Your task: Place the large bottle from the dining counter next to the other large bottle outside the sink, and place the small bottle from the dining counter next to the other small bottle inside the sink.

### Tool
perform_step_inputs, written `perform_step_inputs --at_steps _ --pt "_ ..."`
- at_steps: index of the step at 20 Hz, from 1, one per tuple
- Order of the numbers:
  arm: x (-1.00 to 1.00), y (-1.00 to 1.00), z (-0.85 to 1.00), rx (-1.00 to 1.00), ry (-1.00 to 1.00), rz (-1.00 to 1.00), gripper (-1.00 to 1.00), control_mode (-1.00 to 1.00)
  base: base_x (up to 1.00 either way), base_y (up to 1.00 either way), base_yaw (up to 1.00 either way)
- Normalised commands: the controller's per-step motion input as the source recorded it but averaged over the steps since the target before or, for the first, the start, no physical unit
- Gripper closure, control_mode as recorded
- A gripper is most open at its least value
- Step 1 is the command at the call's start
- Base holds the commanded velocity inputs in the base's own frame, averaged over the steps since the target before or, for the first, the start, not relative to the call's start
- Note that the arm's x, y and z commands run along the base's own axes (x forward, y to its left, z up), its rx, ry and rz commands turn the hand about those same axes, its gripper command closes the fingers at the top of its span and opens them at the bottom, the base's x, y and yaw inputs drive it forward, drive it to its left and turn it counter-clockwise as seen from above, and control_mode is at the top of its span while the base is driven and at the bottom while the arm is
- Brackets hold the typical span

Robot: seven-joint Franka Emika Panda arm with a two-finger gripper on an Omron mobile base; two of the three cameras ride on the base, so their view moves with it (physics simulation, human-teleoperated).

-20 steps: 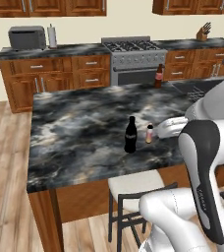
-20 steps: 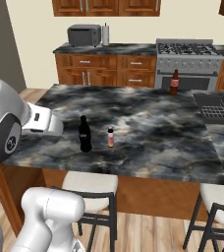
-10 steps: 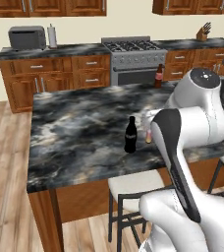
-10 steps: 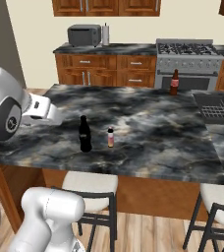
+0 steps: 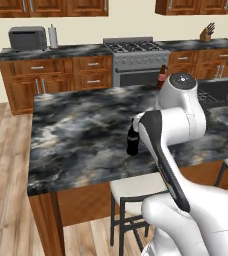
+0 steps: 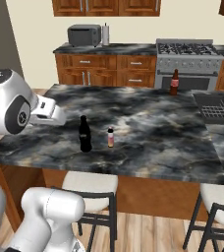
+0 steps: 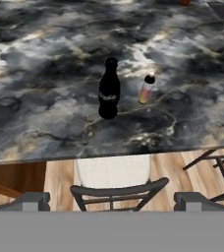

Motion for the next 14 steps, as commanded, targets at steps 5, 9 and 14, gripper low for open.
perform_step_inputs --at_steps 5,9,14 --pt "0.29 0.00 -0.26 0.00 0.00 -0.04 -1.00 -1.00 0.00 0.00 0.00" --pt "0.29 0.00 -0.25 0.00 0.00 -0.03 -1.00 -1.00 0.00 0.00 0.00" --pt "0.42 0.01 -0.13 -0.01 0.00 -0.02 -1.00 -1.00 0.00 0.00 0.00"
